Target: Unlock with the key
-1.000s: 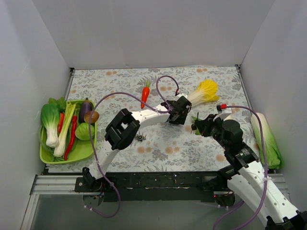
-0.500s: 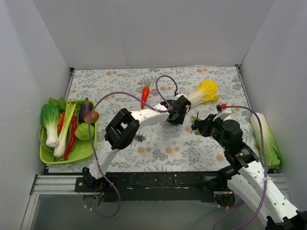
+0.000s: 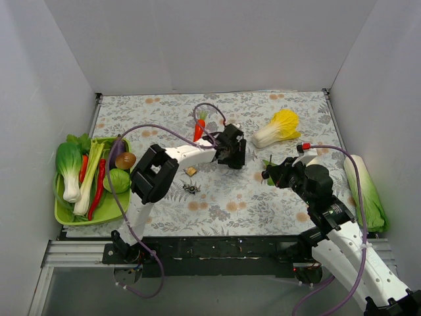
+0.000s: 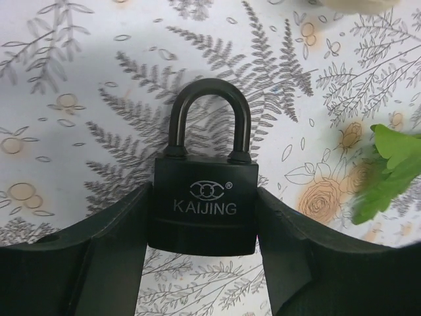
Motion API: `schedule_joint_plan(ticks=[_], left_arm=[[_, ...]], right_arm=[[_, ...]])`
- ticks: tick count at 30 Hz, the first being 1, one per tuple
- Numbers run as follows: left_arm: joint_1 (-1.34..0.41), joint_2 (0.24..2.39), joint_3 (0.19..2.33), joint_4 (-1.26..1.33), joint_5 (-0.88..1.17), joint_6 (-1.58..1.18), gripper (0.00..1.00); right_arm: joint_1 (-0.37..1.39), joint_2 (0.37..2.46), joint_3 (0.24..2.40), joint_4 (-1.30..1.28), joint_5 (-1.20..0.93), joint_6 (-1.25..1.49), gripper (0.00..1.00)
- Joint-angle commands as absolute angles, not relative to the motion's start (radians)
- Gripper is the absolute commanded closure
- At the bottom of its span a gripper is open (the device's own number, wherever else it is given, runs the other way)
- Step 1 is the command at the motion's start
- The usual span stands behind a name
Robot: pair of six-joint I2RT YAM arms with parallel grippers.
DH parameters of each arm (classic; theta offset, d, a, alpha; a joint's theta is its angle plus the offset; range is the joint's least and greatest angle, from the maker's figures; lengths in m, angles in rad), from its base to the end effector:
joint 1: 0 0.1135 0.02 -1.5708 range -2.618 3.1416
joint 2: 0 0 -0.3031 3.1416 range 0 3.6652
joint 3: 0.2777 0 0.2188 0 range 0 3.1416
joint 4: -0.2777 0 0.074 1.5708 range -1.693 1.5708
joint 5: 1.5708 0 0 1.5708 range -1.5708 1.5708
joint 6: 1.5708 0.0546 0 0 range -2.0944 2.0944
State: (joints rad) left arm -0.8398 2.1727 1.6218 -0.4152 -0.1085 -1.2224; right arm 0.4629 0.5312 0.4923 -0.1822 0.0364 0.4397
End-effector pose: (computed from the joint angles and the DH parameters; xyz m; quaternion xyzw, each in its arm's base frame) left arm 0.3217 -0.3499 0.1988 -0.1971 0.9328 -0.2285 0.1972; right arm 0.0874 0.0414 0.2906 0.0023 0.7808 0.2597 0.5683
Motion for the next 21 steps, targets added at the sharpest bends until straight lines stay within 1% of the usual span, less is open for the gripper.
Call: schedule_joint_plan(ticks=[1, 3, 10, 12, 13, 16, 21], left_arm=[[-0.747, 2.060, 1.504, -0.312, 0.133, -1.360, 1.00], [-0.720, 2.020, 1.477, -0.270, 0.173, -1.388, 1.00], [-0.634, 1.833, 1.241, -0.028, 0.308, -1.577, 1.00], [-0.618, 1.772, 1.160, 0.064, 0.311, -1.632, 1.00], [-0.615, 1.750, 1.126, 0.131, 0.310, -1.652, 1.00], [-0.601, 1.675, 1.031, 0.228, 0.311, -1.721, 1.00], [-0.586, 1.562, 0.930, 0.274, 0.281, -1.736, 1.00]], right_arm=[[0.462, 0.522, 0.491, -0.149, 0.006, 0.436, 0.99], [0.463, 0.537, 0.485, -0.132, -0.027, 0.452, 0.99], [0.504, 0.643, 0.480, -0.034, -0.118, 0.508, 0.99], [0.532, 0.696, 0.492, -0.009, -0.117, 0.521, 0.99], [0.569, 0.718, 0.497, 0.020, -0.109, 0.526, 0.99], [0.658, 0.822, 0.528, 0.069, -0.086, 0.551, 0.99], [0.724, 1.008, 0.563, 0.195, -0.143, 0.610, 0.99]])
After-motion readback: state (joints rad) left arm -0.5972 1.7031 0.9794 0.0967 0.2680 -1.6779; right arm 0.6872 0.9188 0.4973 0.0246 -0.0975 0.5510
